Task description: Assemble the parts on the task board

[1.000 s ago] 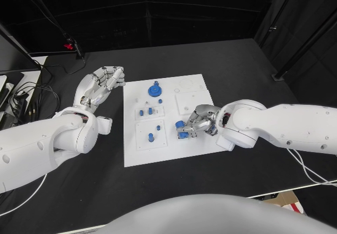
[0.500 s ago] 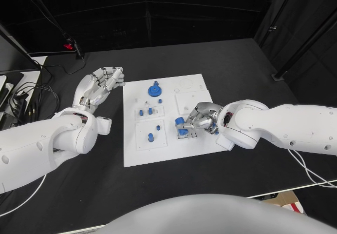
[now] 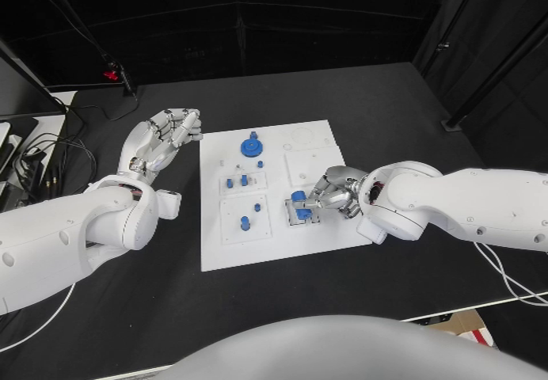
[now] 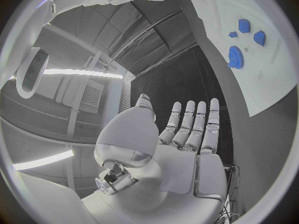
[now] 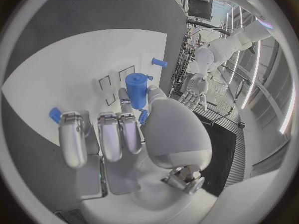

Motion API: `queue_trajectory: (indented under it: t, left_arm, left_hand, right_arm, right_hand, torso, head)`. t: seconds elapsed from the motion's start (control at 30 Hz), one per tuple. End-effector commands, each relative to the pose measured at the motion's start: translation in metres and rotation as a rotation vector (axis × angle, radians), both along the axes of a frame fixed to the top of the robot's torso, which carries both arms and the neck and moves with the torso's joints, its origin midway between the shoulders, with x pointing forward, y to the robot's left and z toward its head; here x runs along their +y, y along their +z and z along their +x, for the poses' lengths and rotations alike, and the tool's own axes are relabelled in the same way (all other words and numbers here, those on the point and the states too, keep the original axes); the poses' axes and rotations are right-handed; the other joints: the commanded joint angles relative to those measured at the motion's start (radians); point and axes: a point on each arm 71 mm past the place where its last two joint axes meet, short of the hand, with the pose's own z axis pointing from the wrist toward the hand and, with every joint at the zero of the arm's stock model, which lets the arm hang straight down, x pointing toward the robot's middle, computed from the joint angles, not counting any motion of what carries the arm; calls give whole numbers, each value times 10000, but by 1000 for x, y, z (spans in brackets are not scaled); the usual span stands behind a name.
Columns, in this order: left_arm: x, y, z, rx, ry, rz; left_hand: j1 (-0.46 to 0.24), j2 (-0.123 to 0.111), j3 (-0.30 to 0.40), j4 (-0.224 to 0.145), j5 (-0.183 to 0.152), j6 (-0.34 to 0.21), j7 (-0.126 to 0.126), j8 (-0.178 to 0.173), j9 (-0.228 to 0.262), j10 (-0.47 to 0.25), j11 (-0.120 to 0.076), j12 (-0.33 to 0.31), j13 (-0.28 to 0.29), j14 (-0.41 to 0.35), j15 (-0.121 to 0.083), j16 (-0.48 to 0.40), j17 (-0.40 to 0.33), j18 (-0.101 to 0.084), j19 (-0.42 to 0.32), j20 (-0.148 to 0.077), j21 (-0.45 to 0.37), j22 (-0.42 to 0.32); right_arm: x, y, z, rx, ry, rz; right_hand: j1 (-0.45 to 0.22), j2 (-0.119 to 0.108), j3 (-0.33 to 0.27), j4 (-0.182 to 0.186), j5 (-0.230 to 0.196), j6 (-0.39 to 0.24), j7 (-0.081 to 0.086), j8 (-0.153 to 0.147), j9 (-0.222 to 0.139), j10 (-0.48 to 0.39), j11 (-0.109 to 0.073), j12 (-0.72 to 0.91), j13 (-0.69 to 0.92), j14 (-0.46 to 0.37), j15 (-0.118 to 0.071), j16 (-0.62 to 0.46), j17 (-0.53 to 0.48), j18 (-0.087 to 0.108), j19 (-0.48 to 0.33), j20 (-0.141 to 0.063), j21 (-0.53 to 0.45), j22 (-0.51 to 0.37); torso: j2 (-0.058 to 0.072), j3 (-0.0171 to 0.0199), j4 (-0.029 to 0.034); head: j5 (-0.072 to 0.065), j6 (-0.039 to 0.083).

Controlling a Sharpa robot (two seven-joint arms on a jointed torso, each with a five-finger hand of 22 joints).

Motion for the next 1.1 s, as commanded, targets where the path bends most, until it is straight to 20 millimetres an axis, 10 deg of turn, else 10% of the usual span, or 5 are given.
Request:
queue_trajectory:
  t: [0.03, 0.9, 1.1]
  left_arm:
    - [-1, 5, -1, -544, -191, -203]
    - [-2, 4, -1, -512, -206, -201]
    - [-2, 4, -1, -490, -212, -198]
  left_hand:
    - [94, 16, -71, 2, 57, -58, 1406, 46, -28, -35, 6, 57, -24, -75, -24, 68, -25, -165, 11, 30, -16, -14]
    - [94, 16, -71, 2, 57, -58, 1406, 46, -28, -35, 6, 57, -24, -75, -24, 68, -25, -165, 11, 30, -16, -14]
    - [94, 16, -71, 2, 57, -58, 1406, 46, -28, -35, 6, 57, -24, -75, -24, 68, -25, -165, 11, 30, -16, -14]
  right_arm:
    - [-1, 0, -1, 120, 59, -261]
    - [5, -4, -1, 396, 565, -729]
    - [7, -4, 0, 361, 627, -760]
  right_hand:
    - [56, 35, -30, -35, 54, 67, -12, 14, 15, 1076, 3, 25, 2632, 1040, -48, 25, 2635, -74, 1024, -23, 33, 2635]
    - [42, 76, -124, 13, -88, 156, -36, 2, 42, 1076, -19, 25, 2632, 1040, -51, 25, 2635, -74, 1024, -27, 33, 2635]
    - [-189, 74, -519, 227, -823, 382, -102, 37, 141, 1076, -78, 25, 2632, 1040, -107, 25, 2635, -74, 1024, -68, 33, 2635]
  torso:
    - [-7, -2, -12]
    - [2, 3, 12]
    - [0, 0, 10]
  head:
    - [11, 1]
    - [42, 1]
    - [53, 1]
